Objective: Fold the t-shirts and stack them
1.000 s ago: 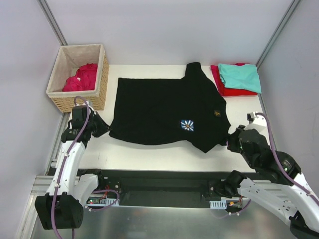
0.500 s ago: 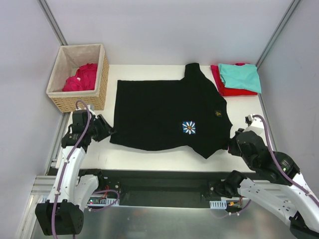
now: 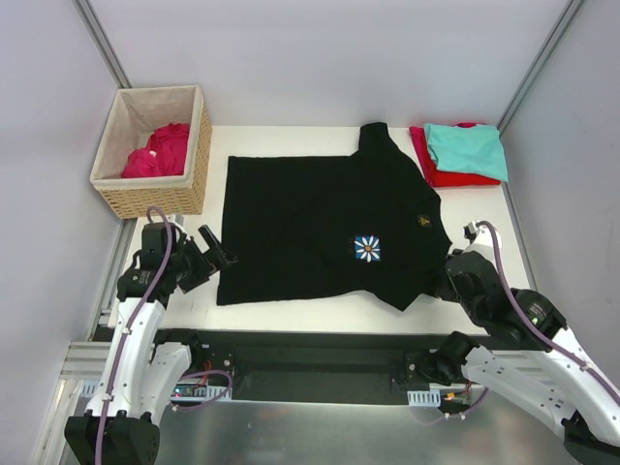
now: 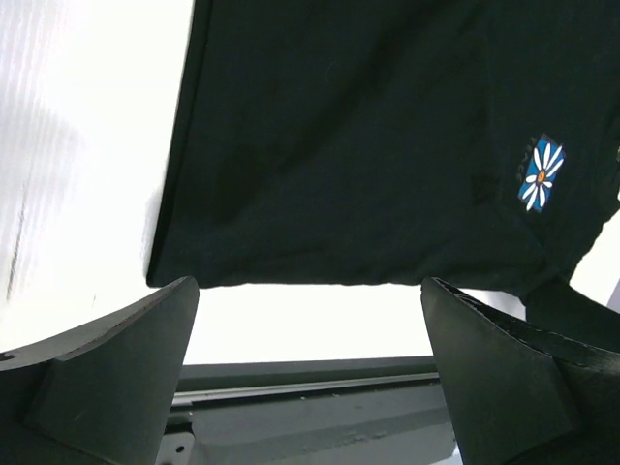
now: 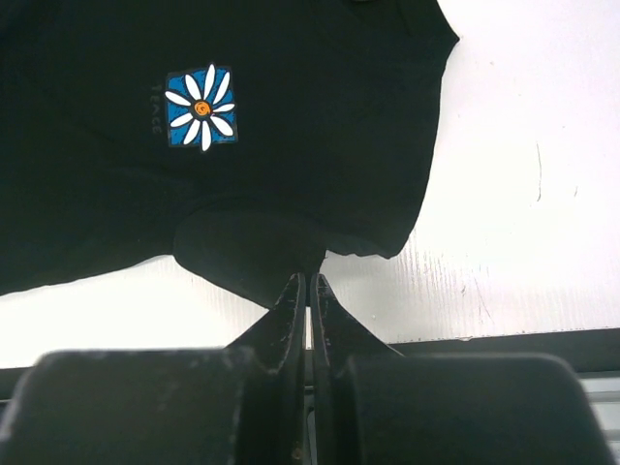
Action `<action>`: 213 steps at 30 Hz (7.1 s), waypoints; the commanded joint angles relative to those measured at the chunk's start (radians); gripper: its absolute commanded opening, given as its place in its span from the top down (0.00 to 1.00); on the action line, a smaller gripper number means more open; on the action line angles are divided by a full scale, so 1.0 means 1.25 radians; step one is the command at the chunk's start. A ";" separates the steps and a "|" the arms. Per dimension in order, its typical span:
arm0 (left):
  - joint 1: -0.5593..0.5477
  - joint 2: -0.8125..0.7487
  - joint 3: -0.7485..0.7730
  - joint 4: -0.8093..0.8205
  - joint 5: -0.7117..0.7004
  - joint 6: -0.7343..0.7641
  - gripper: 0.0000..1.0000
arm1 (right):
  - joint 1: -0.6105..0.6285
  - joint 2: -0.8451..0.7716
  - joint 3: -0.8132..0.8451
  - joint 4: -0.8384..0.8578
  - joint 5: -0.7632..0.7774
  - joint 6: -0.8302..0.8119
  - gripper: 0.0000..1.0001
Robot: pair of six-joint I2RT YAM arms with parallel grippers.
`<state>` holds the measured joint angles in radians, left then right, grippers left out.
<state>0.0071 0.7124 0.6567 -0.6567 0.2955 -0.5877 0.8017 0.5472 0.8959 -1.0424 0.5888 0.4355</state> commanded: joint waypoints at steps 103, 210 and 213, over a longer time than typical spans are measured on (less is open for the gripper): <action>-0.135 0.253 0.024 0.135 -0.287 -0.170 1.00 | -0.320 0.247 0.044 0.273 -0.013 -0.152 0.99; -0.025 0.699 0.237 0.333 -0.239 -0.172 1.00 | -0.430 1.021 0.615 0.444 -0.272 -0.219 0.99; -0.025 0.694 0.238 0.334 -0.230 -0.175 1.00 | -0.430 1.013 0.610 0.444 -0.273 -0.221 0.99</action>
<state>-0.0372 1.5692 0.9188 -0.2657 -0.0082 -0.7807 0.2710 1.8488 1.6180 -0.5095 0.2485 0.1741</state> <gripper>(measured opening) 0.025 0.015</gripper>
